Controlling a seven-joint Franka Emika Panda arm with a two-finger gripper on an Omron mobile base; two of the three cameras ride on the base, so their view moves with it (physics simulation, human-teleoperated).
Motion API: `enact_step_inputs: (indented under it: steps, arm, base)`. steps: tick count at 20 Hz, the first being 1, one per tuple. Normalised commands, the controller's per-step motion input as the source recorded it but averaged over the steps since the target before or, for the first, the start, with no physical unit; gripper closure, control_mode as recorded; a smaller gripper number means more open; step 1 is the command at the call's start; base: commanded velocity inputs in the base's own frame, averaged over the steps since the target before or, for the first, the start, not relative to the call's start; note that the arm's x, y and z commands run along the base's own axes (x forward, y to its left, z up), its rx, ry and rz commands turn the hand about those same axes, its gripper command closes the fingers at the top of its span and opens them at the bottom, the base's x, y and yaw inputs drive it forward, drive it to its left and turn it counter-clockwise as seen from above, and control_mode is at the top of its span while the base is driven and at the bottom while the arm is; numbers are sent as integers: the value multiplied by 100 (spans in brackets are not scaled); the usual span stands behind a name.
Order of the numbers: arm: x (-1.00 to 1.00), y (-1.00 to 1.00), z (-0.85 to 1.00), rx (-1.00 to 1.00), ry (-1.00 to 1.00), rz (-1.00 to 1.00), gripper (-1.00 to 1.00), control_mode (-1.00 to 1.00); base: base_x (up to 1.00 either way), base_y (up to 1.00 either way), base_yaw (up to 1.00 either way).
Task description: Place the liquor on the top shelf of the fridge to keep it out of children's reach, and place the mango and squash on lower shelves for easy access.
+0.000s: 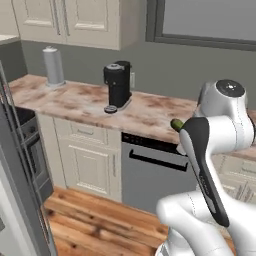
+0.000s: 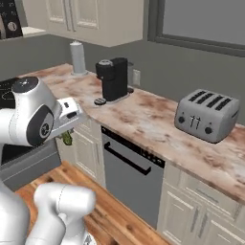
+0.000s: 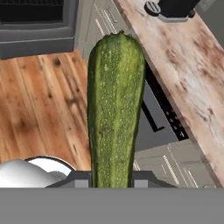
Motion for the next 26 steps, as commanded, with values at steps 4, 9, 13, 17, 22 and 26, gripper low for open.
enact_step_inputs:
  steps: [4, 9, 13, 17, 22, 26]
  arm:
    - [0, 0, 0, 0, 0, 0, 100, 100]
    - [0, 0, 0, 0, 0, 0, 100, 100]
    - [0, 0, 0, 0, 0, 0, 100, 100]
    - [0, 0, 0, 0, 0, 0, 100, 100]
    - [0, 0, 0, 0, 0, 0, 100, 100]
    - [0, 0, 0, 0, 0, 0, 100, 100]
  base:
    - [-38, -5, 47]
    - [-58, 0, 48]
    - [-69, 0, 48]
    - [-56, 18, 42]
    - [-30, 56, 36]
    - [-3, 80, 30]
